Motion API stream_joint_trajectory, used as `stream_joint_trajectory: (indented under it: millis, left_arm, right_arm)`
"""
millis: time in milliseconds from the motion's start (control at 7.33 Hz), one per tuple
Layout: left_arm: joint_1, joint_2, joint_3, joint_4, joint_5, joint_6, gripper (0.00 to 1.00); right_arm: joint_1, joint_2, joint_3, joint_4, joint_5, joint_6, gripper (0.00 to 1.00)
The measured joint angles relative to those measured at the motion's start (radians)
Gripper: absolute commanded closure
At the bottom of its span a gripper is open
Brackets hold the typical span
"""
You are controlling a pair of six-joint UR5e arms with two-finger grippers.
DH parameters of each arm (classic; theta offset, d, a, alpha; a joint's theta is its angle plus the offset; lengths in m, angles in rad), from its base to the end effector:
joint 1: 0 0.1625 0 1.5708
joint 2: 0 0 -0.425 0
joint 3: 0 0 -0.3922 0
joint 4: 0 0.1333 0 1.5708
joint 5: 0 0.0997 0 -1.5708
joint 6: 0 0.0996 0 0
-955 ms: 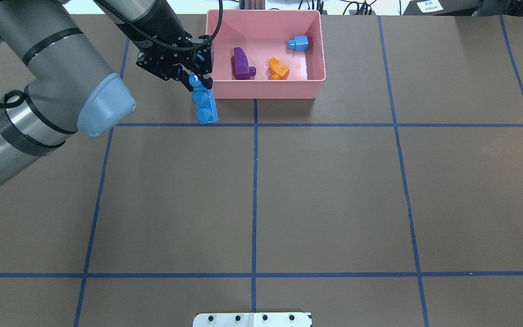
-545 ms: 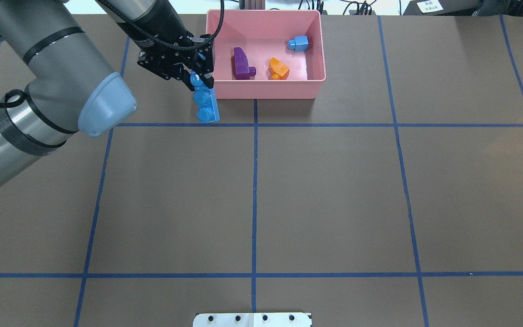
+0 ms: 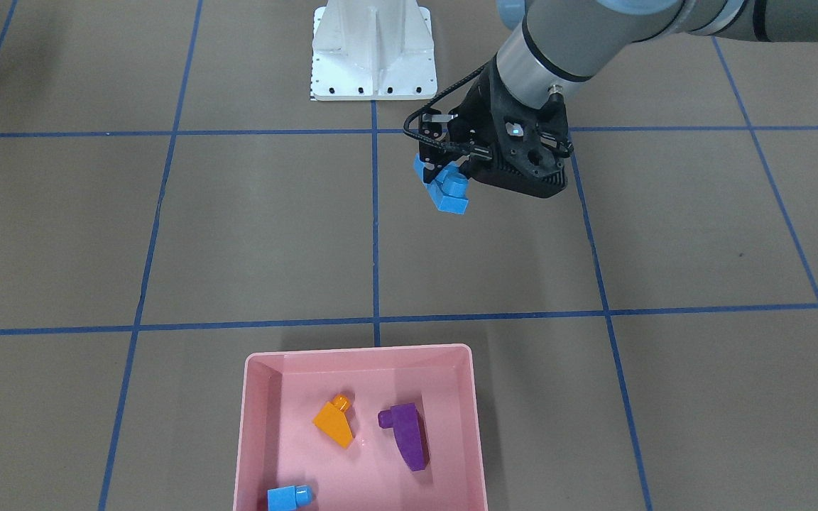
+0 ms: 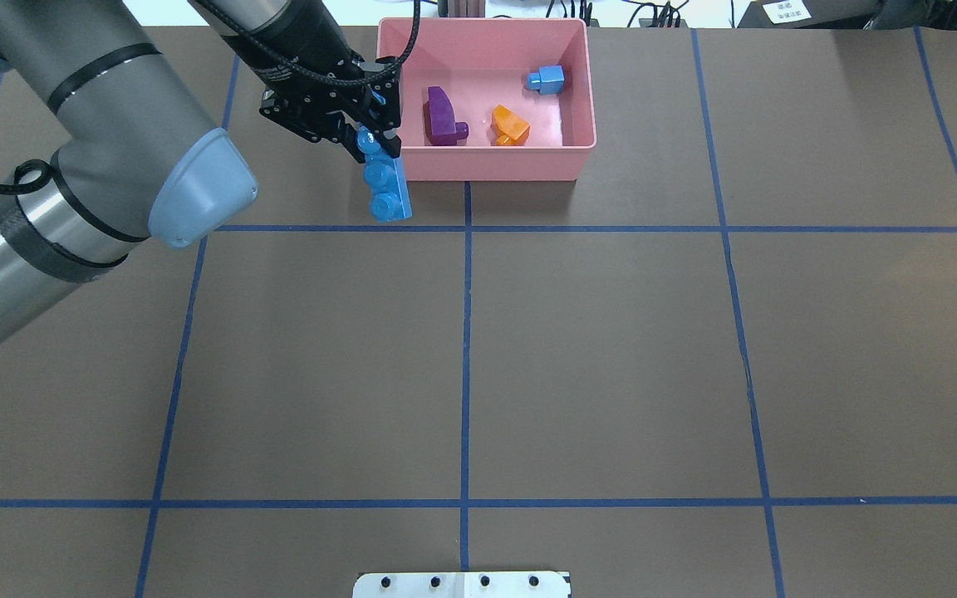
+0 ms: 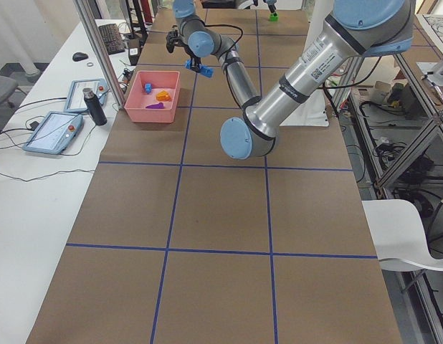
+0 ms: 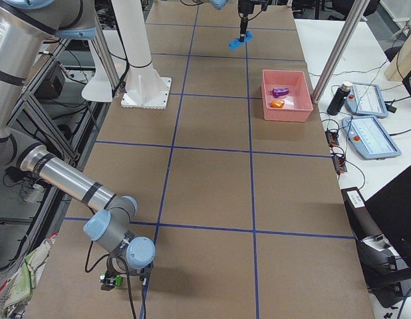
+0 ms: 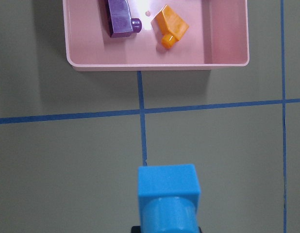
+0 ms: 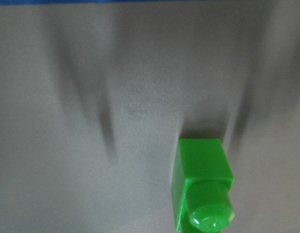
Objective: Put all blocks into box
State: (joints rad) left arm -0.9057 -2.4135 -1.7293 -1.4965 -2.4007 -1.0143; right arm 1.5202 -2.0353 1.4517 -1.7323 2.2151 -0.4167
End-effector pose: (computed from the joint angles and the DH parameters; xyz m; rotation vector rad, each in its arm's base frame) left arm 0.3494 -0.5424 0.0757 0.0099 1.1539 0.0747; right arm 0.0655 -0.1597 0.8847 -0.5944 -0.7337 -0.1922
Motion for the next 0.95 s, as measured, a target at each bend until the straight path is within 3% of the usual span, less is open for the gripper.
stream_joint_trajectory:
  millis: [955]
  left_arm:
    - [0.028,-0.087,0.064,-0.002,0.065,-0.058,1.00]
  right_arm:
    - [-0.001,0.038,-0.109,0.027,-0.005,-0.001,0.00]
